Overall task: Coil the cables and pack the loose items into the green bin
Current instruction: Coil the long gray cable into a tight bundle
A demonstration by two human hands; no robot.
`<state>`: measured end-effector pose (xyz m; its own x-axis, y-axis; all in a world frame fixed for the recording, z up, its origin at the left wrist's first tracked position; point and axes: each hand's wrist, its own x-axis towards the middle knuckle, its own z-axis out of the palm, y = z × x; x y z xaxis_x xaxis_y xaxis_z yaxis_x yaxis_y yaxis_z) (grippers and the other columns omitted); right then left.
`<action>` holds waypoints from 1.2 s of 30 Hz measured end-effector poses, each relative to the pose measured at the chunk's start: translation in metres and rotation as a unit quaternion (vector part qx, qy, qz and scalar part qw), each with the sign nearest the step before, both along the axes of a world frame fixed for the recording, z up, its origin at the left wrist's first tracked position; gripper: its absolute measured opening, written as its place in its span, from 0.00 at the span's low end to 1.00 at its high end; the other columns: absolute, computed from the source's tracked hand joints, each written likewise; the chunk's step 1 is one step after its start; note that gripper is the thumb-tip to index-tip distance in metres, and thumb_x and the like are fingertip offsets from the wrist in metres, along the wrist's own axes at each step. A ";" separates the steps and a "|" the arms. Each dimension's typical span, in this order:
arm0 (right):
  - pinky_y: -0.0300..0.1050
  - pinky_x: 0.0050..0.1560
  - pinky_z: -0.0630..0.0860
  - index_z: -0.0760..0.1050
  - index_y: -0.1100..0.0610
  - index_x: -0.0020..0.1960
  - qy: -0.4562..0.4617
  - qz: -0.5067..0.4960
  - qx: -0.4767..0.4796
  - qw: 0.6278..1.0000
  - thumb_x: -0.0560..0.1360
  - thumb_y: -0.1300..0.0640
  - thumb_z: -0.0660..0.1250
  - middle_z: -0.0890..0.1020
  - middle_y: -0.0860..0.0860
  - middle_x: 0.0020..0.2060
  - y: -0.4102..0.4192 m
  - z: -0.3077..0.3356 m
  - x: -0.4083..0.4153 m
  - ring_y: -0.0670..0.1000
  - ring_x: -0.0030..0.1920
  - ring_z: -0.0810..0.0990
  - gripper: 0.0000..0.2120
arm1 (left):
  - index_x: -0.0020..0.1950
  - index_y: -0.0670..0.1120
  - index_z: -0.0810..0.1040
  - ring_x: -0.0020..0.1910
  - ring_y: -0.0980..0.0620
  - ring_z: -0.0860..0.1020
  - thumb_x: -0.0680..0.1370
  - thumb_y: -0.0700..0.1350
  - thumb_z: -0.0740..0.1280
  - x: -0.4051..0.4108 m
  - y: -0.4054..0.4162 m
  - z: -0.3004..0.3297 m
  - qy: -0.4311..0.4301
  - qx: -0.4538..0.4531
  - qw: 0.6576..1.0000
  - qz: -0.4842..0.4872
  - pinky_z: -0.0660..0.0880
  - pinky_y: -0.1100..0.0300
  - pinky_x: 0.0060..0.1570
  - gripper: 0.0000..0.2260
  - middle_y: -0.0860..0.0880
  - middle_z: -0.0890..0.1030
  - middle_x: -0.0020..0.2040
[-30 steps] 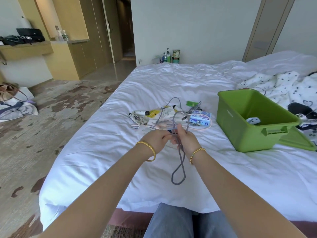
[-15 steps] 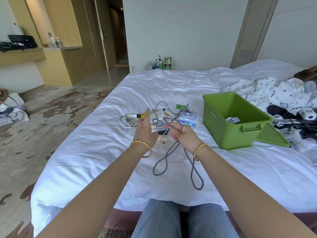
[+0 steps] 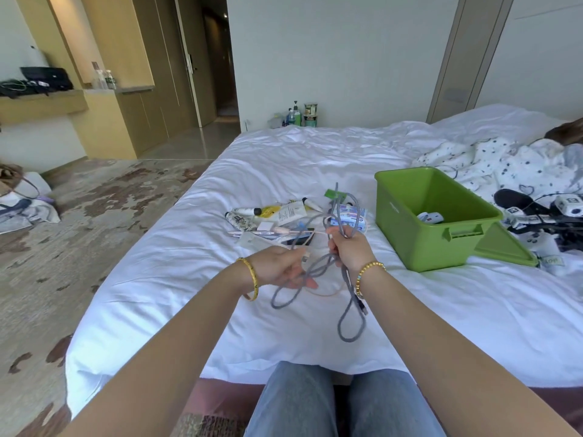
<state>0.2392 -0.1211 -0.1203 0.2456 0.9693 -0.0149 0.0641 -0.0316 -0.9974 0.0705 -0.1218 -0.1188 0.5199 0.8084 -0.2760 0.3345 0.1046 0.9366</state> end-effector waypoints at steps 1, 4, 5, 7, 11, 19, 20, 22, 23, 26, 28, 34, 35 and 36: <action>0.30 0.17 0.61 0.71 0.56 0.39 -0.009 -0.002 -0.030 1.000 0.79 0.63 0.56 0.70 0.52 0.27 0.002 -0.007 0.001 0.48 0.26 0.66 0.11 | 0.21 0.49 0.68 0.42 0.51 0.85 0.81 0.55 0.55 0.000 -0.003 0.002 0.019 0.006 1.000 -0.020 0.78 0.67 0.41 0.28 0.49 0.77 0.25; 0.32 0.17 0.62 0.69 0.56 0.31 -0.107 0.017 -0.109 0.988 0.77 0.59 0.60 0.71 0.52 0.26 0.006 -0.030 0.001 0.45 0.19 0.69 0.15 | 0.22 0.48 0.65 0.38 0.53 0.84 0.81 0.54 0.54 -0.010 -0.003 0.005 0.049 0.032 0.998 -0.003 0.75 0.70 0.37 0.27 0.50 0.77 0.22; 0.34 0.19 0.63 0.68 0.56 0.31 -0.138 0.030 -0.127 0.982 0.77 0.56 0.61 0.71 0.52 0.26 0.006 -0.035 0.000 0.45 0.19 0.69 0.17 | 0.23 0.47 0.65 0.38 0.54 0.84 0.81 0.54 0.53 -0.014 -0.002 0.003 0.047 0.030 0.998 0.001 0.77 0.68 0.41 0.26 0.49 0.80 0.24; 0.37 0.23 0.65 0.70 0.57 0.32 -0.152 0.059 -0.164 0.973 0.76 0.46 0.62 0.71 0.52 0.26 0.005 -0.042 -0.005 0.48 0.23 0.68 0.19 | 0.26 0.46 0.64 0.41 0.55 0.84 0.81 0.55 0.52 -0.020 -0.004 0.000 0.060 0.015 0.998 -0.023 0.77 0.65 0.48 0.25 0.47 0.84 0.31; 0.37 0.22 0.64 0.78 0.55 0.36 -0.066 0.104 -0.195 0.973 0.74 0.38 0.61 0.70 0.49 0.25 0.004 -0.050 -0.014 0.47 0.23 0.68 0.22 | 0.22 0.50 0.68 0.45 0.54 0.84 0.80 0.57 0.53 -0.021 -0.011 -0.006 0.061 0.000 0.995 -0.081 0.78 0.68 0.46 0.27 0.44 0.85 0.37; 0.38 0.31 0.67 0.78 0.57 0.52 -0.224 0.165 -0.031 0.960 0.80 0.52 0.57 0.77 0.57 0.34 0.000 -0.027 -0.032 0.53 0.35 0.72 0.13 | 0.55 0.46 0.75 0.51 0.48 0.78 0.78 0.64 0.45 -0.032 0.015 -0.018 -0.021 -0.061 0.982 0.180 0.72 0.56 0.50 0.28 0.46 0.80 0.52; 0.38 0.36 0.69 0.78 0.56 0.55 -0.247 0.205 -0.012 0.947 0.80 0.52 0.57 0.80 0.60 0.42 -0.004 -0.022 -0.036 0.54 0.41 0.75 0.13 | 0.58 0.45 0.74 0.51 0.48 0.78 0.78 0.64 0.45 -0.030 0.020 -0.017 -0.025 -0.062 0.977 0.204 0.72 0.56 0.50 0.29 0.46 0.79 0.53; 0.41 0.50 0.73 0.77 0.55 0.57 -0.299 0.287 0.009 0.910 0.80 0.52 0.57 0.81 0.57 0.51 -0.013 -0.016 -0.043 0.57 0.49 0.77 0.13 | 0.60 0.43 0.72 0.51 0.46 0.77 0.79 0.63 0.47 -0.025 0.026 -0.013 -0.043 -0.076 0.972 0.216 0.73 0.57 0.47 0.27 0.44 0.78 0.53; 0.44 0.53 0.73 0.78 0.55 0.56 -0.320 0.320 0.008 0.892 0.80 0.52 0.57 0.81 0.57 0.53 -0.016 -0.015 -0.046 0.60 0.51 0.77 0.13 | 0.59 0.43 0.70 0.51 0.46 0.77 0.79 0.62 0.48 -0.020 0.029 -0.009 -0.057 -0.088 0.972 0.212 0.74 0.57 0.46 0.25 0.44 0.79 0.52; 0.47 0.42 0.70 0.78 0.54 0.53 -0.341 0.365 -0.018 0.866 0.79 0.50 0.57 0.78 0.64 0.48 -0.024 -0.016 -0.044 0.59 0.40 0.74 0.14 | 0.53 0.43 0.70 0.39 0.51 0.82 0.81 0.52 0.56 -0.007 0.035 0.003 -0.102 -0.090 0.964 0.229 0.76 0.59 0.40 0.13 0.47 0.83 0.38; 0.43 0.36 0.64 0.79 0.55 0.53 -0.336 0.350 -0.028 0.874 0.79 0.49 0.57 0.74 0.64 0.39 -0.027 -0.016 -0.033 0.52 0.34 0.68 0.14 | 0.43 0.41 0.72 0.21 0.57 0.76 0.80 0.44 0.60 -0.001 0.039 0.009 -0.132 -0.062 0.948 0.282 0.76 0.63 0.28 0.09 0.51 0.77 0.23; 0.36 0.23 0.59 0.77 0.55 0.50 -0.263 0.150 -0.001 0.953 0.79 0.57 0.56 0.63 0.48 0.26 -0.018 -0.029 0.007 0.48 0.25 0.60 0.10 | 0.36 0.48 0.76 0.33 0.58 0.75 0.79 0.41 0.59 0.012 0.032 0.029 -0.139 0.176 0.939 0.262 0.77 0.60 0.43 0.13 0.54 0.75 0.31; 0.34 0.21 0.59 0.76 0.56 0.51 -0.255 0.106 0.011 0.961 0.79 0.60 0.56 0.64 0.48 0.26 -0.015 -0.031 0.011 0.47 0.25 0.60 0.10 | 0.35 0.49 0.76 0.43 0.57 0.76 0.79 0.41 0.59 0.014 0.027 0.036 -0.137 0.215 0.933 0.256 0.76 0.60 0.49 0.14 0.54 0.77 0.41; 0.33 0.21 0.59 0.74 0.56 0.53 -0.241 0.060 0.021 0.968 0.78 0.62 0.56 0.64 0.48 0.27 -0.011 -0.033 0.014 0.47 0.25 0.61 0.10 | 0.33 0.50 0.75 0.50 0.60 0.75 0.78 0.41 0.60 0.016 0.022 0.043 -0.134 0.250 0.925 0.252 0.73 0.65 0.53 0.15 0.55 0.76 0.51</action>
